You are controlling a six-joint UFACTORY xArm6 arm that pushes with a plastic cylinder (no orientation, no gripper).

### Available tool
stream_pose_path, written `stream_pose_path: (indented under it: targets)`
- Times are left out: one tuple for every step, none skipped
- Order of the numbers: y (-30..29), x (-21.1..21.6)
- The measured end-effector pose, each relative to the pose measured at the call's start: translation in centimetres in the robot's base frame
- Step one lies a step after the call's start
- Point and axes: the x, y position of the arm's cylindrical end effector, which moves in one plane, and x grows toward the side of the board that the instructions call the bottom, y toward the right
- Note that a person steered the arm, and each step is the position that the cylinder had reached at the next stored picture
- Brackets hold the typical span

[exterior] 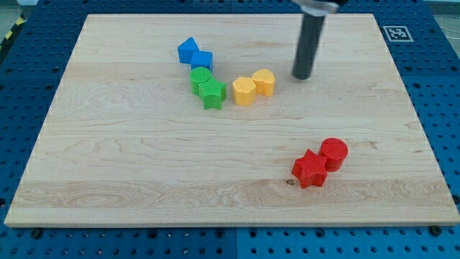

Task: Move the yellow heart into the yellow hexagon

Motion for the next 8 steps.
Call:
stream_pose_path:
  targets:
    - [3.1, 1.8]
    - [4.8, 4.6]
    - [5.2, 5.3]
    - [5.2, 6.0]
    - [5.2, 8.9]
    - [5.2, 12.4]
    - [6.9, 14.0]
    - [7.6, 15.8]
